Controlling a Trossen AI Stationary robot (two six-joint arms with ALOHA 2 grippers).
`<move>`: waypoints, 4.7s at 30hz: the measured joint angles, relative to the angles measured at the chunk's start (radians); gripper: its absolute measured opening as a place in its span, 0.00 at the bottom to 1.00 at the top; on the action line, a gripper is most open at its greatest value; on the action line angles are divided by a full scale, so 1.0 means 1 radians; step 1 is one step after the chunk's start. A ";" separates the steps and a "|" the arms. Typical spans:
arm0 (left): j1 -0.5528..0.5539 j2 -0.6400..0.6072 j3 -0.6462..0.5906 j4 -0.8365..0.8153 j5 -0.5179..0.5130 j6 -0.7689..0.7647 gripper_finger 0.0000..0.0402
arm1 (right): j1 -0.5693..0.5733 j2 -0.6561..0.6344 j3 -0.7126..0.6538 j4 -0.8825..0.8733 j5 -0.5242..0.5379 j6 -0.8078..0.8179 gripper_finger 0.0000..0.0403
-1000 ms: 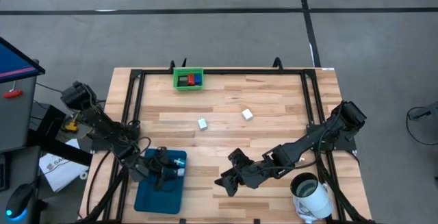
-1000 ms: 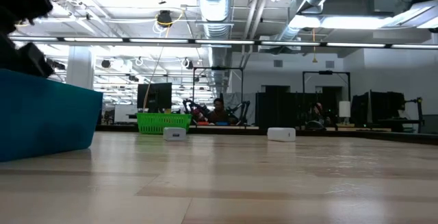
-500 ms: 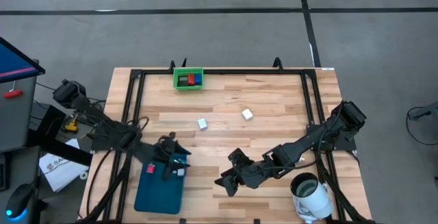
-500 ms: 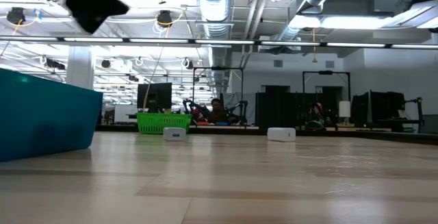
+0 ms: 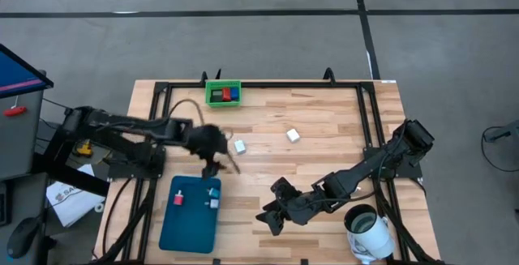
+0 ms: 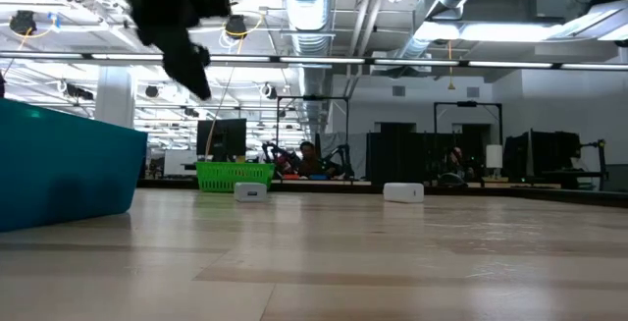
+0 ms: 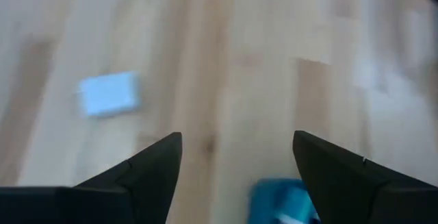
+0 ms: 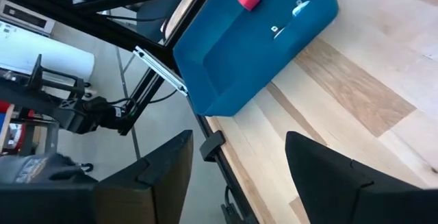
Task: Pick & Place Office items
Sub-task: Put the left white charger adapter into the blue bin, then put the white charger adapter into the blue bin
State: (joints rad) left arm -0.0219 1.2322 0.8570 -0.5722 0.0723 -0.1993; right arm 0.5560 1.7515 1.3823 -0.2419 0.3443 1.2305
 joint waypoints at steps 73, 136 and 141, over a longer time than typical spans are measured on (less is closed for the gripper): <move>0.320 0.512 0.174 0.052 -0.005 -1.084 0.39 | 0.177 -0.248 0.000 -0.284 0.337 -0.219 0.43; -0.693 0.054 -0.143 -0.034 -0.211 -1.499 0.57 | 0.002 -0.247 0.000 -0.307 0.414 -0.057 0.43; -0.693 0.030 -0.143 0.077 -0.302 -1.410 0.52 | -0.038 -0.247 0.000 -0.607 0.306 0.137 0.43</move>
State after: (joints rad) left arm -0.7151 1.2619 0.7143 -0.4952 -0.2294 -1.6098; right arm 0.5175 1.5043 1.3827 -0.8487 0.6506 1.3677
